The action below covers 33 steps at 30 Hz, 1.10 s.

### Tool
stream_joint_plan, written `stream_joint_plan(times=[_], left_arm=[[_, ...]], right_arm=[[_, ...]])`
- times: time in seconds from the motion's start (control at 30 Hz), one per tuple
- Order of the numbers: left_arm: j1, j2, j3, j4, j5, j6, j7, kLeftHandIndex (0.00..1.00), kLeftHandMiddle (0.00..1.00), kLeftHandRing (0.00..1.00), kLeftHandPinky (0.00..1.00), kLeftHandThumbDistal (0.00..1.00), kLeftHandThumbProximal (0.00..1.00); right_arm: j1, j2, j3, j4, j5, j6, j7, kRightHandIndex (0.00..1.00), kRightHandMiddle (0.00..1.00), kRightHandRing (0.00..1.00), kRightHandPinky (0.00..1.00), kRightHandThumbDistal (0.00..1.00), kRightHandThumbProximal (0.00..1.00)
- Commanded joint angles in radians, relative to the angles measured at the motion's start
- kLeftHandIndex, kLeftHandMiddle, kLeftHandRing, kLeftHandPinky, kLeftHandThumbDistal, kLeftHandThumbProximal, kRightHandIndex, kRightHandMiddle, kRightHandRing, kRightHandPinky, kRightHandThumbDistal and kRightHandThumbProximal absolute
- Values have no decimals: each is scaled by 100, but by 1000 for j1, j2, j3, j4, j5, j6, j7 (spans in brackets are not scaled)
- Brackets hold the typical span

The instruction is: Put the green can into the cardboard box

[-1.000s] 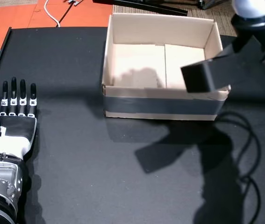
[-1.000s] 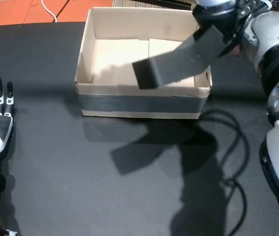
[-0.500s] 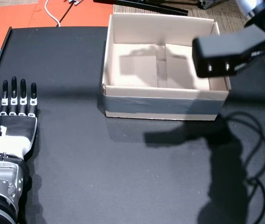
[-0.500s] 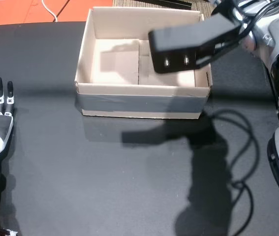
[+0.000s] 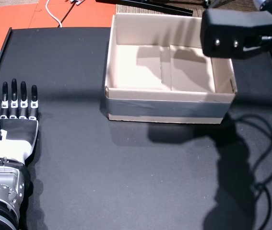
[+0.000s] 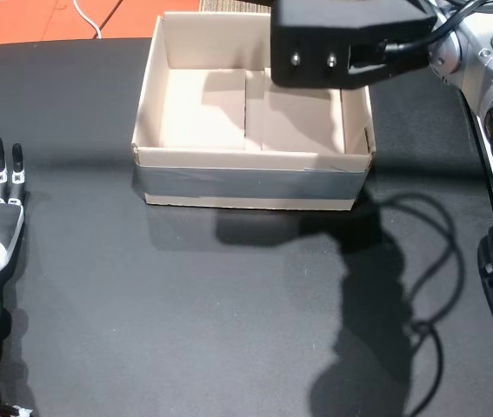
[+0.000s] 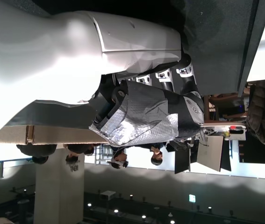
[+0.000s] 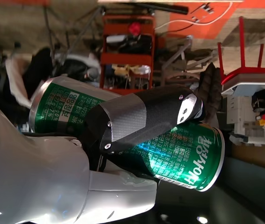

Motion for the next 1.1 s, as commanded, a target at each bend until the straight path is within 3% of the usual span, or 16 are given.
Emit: stream_joint_plan(times=[0.0,0.1,0.17,0.23,0.27,0.3,0.37,0.4,0.5,0.53,0.6,0.7,0.73,0.9,0.97,1.07], left_arm=[[54,-26,-8,36,20,-2,42,54,52,61,75,0,56],[51,-29,-11,36,20,-3,48,53,52,60,73,0,58],[48,-31,-11,36,18,-3,52,54,52,61,74,0,59],[48,-33,-10,36,16,-3,50,54,53,62,74,0,60],[49,-33,-9,36,15,-3,49,54,53,61,74,0,60],[49,-34,-8,36,15,-4,48,54,52,61,73,0,60],[48,-35,-9,36,16,-7,51,54,53,63,74,0,59],[48,-35,-9,35,16,-8,52,54,52,62,73,0,59],[48,-35,-7,35,14,-7,51,53,52,61,73,0,57],[48,-35,-8,35,15,-10,54,53,52,61,73,0,57],[47,-35,-7,35,14,-11,56,54,52,62,74,0,57],[46,-35,-4,35,10,-8,57,54,53,64,76,0,57],[46,-35,-3,35,11,-11,59,54,53,64,76,0,57],[47,-35,-3,35,12,-12,55,53,52,61,74,0,57],[52,-34,-4,36,13,-9,44,52,51,61,73,0,57],[51,-33,-7,35,17,-11,44,54,51,61,75,0,57]], right_arm=[[20,26,-19,-9,36,4,16,0,5,18,20,8,42],[33,52,-16,-7,41,24,45,0,5,14,13,9,46],[41,70,-5,-6,34,40,74,13,12,18,14,5,48],[50,87,-7,-4,41,39,120,5,8,17,14,2,47],[57,95,-13,-4,49,33,147,1,6,18,13,1,40],[63,101,-17,-4,57,30,173,1,9,22,14,0,40],[72,112,-17,-2,63,39,218,5,15,29,15,3,58],[76,119,-20,0,69,54,255,4,17,34,14,2,61],[83,134,-28,2,88,79,357,11,28,43,12,4,59],[83,139,-34,4,99,99,406,22,39,52,25,6,61],[77,150,-51,6,121,151,508,33,46,51,31,4,60],[67,161,-48,4,126,216,605,38,47,46,38,2,54],[64,163,-43,3,123,233,627,37,45,43,41,1,52],[51,162,-39,-1,122,277,714,22,33,32,32,5,52],[49,156,-36,-3,118,273,731,20,33,31,31,6,53],[51,146,-31,-4,114,265,741,25,39,36,39,5,54]])
